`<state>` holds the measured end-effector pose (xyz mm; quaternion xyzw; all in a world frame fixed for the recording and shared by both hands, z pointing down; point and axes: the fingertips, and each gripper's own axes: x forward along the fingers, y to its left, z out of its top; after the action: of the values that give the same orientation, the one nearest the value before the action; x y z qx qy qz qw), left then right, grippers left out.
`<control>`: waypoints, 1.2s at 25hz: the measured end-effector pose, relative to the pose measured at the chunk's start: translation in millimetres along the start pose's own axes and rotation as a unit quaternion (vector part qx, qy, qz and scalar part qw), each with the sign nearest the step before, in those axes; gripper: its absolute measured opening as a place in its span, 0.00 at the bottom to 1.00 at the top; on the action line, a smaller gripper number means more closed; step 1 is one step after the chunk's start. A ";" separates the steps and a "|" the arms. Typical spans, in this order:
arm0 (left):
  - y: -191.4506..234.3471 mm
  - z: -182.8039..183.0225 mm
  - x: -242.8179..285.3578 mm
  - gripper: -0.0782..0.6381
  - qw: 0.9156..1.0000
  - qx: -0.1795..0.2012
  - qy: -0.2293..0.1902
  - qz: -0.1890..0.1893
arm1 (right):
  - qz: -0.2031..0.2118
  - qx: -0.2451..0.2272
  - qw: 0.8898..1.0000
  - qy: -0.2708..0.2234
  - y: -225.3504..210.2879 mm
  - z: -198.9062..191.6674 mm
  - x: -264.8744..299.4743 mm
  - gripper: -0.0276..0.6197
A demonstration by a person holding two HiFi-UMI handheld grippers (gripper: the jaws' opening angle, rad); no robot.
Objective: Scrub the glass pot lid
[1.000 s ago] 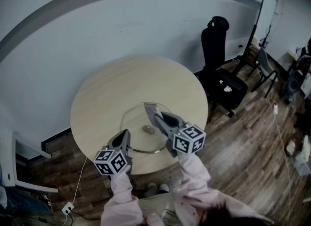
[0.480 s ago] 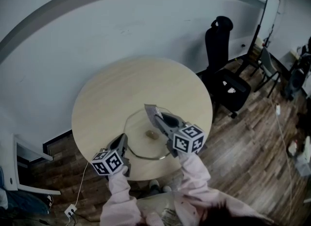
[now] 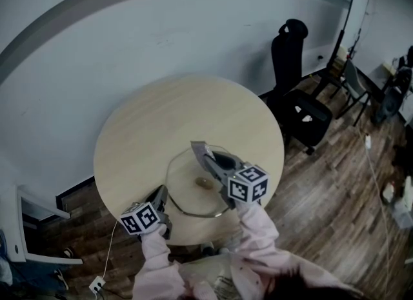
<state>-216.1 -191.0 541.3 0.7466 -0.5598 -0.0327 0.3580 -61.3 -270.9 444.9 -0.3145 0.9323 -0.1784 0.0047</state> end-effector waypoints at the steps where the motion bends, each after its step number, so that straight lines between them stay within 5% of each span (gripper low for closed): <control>1: 3.6 -2.5 0.7 0.12 1.000 -0.006 0.004 -0.001 | -0.001 0.000 1.000 0.000 -0.9 0.2 1.6 0.17; 20: 45.1 -32.4 14.7 0.23 0.990 -0.130 0.039 -0.038 | -0.031 -0.005 0.999 0.002 -9.8 -8.9 22.7 0.17; 26: 46.4 -37.2 20.6 0.30 0.982 -0.179 0.034 -0.054 | -0.044 -0.003 0.999 0.000 -19.2 -6.0 21.6 0.17; 30: 35.0 -46.1 29.0 0.43 0.974 -0.207 0.045 -0.082 | -0.062 -0.007 0.998 0.004 -31.3 -4.8 19.8 0.17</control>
<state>-213.0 -197.0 605.6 0.7008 -0.4605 -0.1431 0.5257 -59.4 -304.0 462.0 -0.3713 0.9121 -0.1732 -0.0122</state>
